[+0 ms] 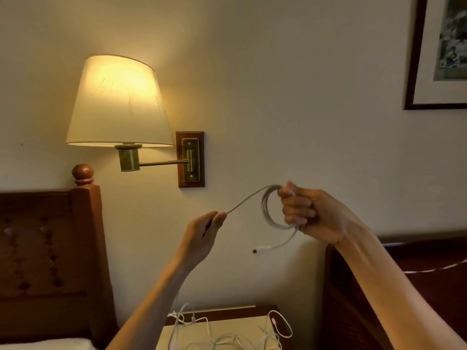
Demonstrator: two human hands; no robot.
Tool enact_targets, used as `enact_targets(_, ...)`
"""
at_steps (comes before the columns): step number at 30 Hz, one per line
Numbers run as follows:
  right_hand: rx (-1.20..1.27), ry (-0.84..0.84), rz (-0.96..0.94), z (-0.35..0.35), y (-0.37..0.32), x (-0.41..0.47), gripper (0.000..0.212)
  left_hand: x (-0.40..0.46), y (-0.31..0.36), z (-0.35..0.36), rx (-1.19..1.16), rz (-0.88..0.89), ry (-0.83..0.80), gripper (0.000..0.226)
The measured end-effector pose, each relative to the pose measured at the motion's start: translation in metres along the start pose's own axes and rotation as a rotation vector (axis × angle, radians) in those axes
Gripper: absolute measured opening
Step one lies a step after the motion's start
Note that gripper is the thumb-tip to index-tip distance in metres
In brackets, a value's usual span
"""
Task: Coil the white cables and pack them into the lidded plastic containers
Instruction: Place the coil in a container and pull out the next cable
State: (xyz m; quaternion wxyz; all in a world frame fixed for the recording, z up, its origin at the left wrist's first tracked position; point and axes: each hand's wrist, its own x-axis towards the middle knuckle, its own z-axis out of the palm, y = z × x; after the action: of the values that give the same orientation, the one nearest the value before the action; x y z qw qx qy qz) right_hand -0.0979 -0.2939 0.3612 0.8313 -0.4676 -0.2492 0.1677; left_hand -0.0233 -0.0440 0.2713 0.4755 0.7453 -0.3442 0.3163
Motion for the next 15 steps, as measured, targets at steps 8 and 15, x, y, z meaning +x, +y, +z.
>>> enact_targets(8, -0.431, 0.325, -0.293, 0.005, 0.004, 0.022, 0.034, -0.026, 0.014, 0.018, 0.329, -0.212, -0.656, 0.05)
enact_targets(15, -0.885, 0.282, -0.282, 0.005, 0.062, 0.033, 0.033, 0.005, 0.081, -0.005, -0.087, -0.174, -0.814, 0.044)
